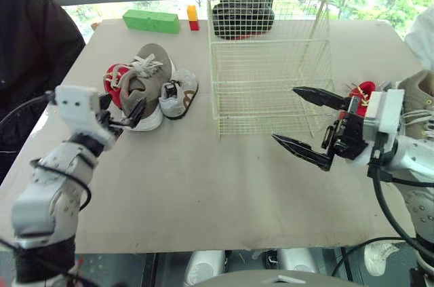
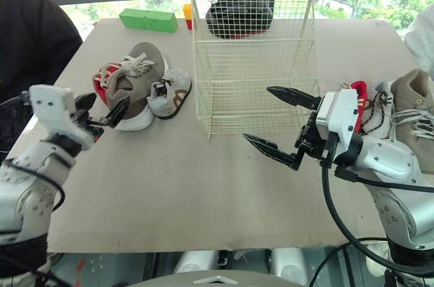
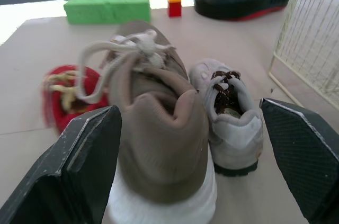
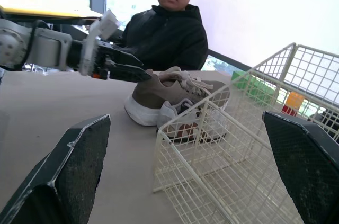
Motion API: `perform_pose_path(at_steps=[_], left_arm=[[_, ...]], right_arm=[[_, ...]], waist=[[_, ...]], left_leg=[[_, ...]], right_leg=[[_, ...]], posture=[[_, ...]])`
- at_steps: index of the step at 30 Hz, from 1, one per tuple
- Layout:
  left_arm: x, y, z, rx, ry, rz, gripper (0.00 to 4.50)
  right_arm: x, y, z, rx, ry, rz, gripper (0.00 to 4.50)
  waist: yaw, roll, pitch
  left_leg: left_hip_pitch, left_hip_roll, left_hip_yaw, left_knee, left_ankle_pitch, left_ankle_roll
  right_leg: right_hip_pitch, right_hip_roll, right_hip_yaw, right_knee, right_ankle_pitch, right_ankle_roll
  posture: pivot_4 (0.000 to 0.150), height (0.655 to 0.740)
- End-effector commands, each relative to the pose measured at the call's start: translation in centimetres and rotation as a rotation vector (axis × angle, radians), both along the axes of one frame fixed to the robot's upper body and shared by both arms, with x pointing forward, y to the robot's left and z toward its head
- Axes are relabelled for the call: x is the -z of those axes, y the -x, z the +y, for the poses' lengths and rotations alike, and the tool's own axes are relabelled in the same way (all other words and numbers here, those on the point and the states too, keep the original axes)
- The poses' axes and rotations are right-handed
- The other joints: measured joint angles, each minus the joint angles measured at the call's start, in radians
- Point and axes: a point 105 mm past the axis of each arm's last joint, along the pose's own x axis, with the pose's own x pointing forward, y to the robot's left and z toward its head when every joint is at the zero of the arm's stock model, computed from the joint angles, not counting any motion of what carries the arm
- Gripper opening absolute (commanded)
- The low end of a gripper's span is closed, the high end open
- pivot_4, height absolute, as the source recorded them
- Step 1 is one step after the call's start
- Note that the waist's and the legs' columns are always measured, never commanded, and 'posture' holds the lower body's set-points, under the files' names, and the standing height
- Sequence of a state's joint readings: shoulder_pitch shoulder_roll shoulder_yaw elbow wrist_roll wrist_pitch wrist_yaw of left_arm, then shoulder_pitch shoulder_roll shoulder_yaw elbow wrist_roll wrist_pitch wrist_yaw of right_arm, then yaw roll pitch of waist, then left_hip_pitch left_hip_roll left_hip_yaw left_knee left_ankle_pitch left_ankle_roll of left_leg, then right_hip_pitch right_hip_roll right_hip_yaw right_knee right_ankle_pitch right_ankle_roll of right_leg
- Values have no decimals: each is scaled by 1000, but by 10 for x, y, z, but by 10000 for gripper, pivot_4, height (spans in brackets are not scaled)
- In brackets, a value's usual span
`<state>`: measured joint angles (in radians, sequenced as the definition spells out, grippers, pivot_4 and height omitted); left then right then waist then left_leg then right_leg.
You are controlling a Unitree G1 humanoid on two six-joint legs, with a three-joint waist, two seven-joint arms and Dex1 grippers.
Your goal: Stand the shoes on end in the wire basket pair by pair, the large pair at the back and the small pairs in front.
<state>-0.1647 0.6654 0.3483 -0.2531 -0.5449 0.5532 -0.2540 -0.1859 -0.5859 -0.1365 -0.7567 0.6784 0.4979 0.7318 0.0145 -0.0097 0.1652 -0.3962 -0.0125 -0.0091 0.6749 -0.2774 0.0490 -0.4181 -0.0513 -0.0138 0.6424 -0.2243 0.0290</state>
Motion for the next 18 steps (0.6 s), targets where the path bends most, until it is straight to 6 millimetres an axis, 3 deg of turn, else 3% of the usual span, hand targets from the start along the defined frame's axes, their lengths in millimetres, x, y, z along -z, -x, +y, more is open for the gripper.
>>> perform_pose_path(at_steps=[1,3,4,5,8,13,17,18], left_arm=[[20,-23,9,-50,-23,101,45000],[32,-33,8,-50,-42,142,45000],[37,-35,7,-45,-49,158,39938],[42,-36,4,-38,-52,174,38004],[51,-34,3,-35,-72,186,23188],[49,-31,9,-36,-86,160,7459],[7,-25,-3,40,-25,-92,5352],[2,-20,-7,73,-32,-120,10349]], right_arm=[[-6,7,1,13,7,-49,44511],[-5,8,2,20,13,-49,44511],[-4,8,3,23,16,-50,45000],[-4,9,2,30,18,-49,45000],[-2,10,1,45,20,-42,45000],[0,10,5,51,13,-28,45000],[3,9,8,35,10,-17,45000],[4,9,8,32,12,-17,45000]], waist=[[0,0,0],[3,1,-1],[6,1,-1],[8,1,-1],[10,4,-2],[4,4,-3],[3,5,-3],[4,4,-3]], left_leg=[[0,0,0,0,0,0],[0,0,-1,-1,1,-1],[0,0,-1,-1,2,-4],[0,0,-2,-1,3,-5],[7,0,-2,-1,1,-2],[12,1,-1,-1,1,-2],[11,1,-1,-2,1,-2],[9,1,-1,-2,1,-2]], right_leg=[[0,1,0,0,0,0],[0,1,-1,1,0,0],[0,1,-1,1,0,0],[0,1,-2,1,0,0],[7,0,-2,2,0,0],[10,-1,-1,2,0,0],[9,-1,0,2,0,0],[7,-1,0,2,0,0]], posture=[[1500,7400],[1500,7400],[1500,7400],[1500,7400],[1500,7400],[1500,7400],[1500,7400],[1500,7400]])
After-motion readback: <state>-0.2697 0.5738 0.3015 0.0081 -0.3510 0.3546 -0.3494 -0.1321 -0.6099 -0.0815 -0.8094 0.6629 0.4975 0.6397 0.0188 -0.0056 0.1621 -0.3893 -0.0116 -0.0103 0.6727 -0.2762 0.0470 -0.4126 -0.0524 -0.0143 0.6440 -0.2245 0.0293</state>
